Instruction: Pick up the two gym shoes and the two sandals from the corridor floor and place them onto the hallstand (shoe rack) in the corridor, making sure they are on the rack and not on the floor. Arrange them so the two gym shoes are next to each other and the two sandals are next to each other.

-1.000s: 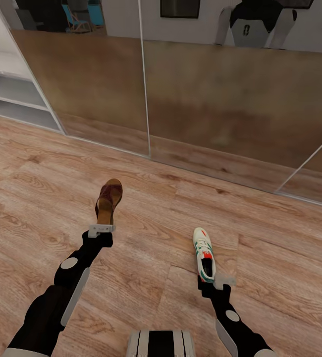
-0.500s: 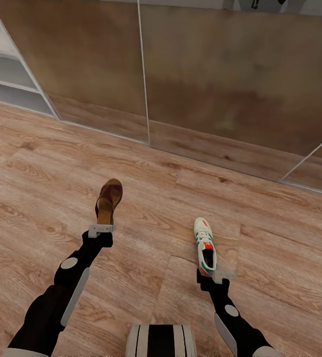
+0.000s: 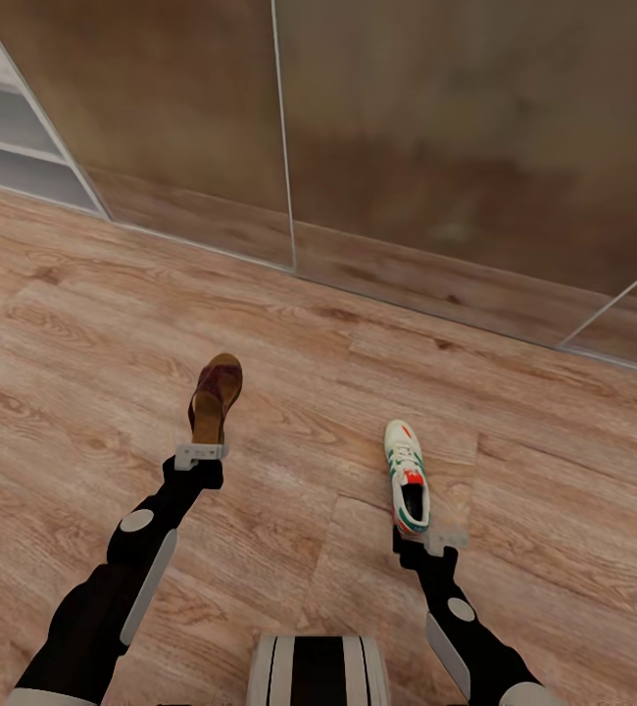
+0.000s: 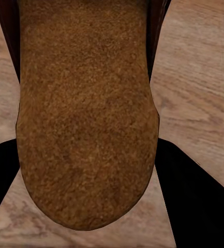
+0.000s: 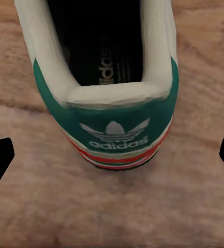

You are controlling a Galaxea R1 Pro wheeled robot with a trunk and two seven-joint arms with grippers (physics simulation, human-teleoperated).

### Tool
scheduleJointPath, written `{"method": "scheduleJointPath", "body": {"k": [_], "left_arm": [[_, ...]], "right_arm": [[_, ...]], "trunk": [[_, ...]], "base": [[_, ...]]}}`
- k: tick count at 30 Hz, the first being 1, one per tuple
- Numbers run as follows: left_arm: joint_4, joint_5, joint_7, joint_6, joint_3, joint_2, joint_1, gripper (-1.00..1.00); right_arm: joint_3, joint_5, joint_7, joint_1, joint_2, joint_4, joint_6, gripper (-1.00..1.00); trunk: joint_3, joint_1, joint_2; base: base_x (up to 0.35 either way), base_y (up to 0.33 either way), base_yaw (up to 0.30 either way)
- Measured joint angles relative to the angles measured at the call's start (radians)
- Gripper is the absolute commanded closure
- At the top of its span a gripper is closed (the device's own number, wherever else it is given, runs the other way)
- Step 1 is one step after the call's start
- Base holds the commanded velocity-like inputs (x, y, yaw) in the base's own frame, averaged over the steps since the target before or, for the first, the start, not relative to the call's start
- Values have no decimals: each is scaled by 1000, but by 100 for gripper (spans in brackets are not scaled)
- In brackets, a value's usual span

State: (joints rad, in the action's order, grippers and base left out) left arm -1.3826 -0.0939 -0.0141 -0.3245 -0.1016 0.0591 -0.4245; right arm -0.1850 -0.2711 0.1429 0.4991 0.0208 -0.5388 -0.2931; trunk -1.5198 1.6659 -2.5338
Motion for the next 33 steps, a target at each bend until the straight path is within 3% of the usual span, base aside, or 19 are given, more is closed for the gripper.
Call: {"method": "scheduleJointPath", "body": {"k": [5,11,18,33], "left_arm": [[0,0,0,0,0,0,0,100],[0,0,0,1,0,0,0,100],[0,0,0,6,0,0,0,100],[0,1,0,7,0,0,0,100]], "right_arm": [[7,0,0,0,0,-6,0,-100],[10,1,0,0,0,-6,0,-100],[11,0,0,0,0,-6,0,-100],[11,0,0,0,0,-7,0,-100]], "trunk": [[-26,2,-1],[-29,2,-1],[-63,5,-3],[-64,5,-3]], "base": [[0,0,0],[0,0,0],[0,0,0],[34,0,0]]}}
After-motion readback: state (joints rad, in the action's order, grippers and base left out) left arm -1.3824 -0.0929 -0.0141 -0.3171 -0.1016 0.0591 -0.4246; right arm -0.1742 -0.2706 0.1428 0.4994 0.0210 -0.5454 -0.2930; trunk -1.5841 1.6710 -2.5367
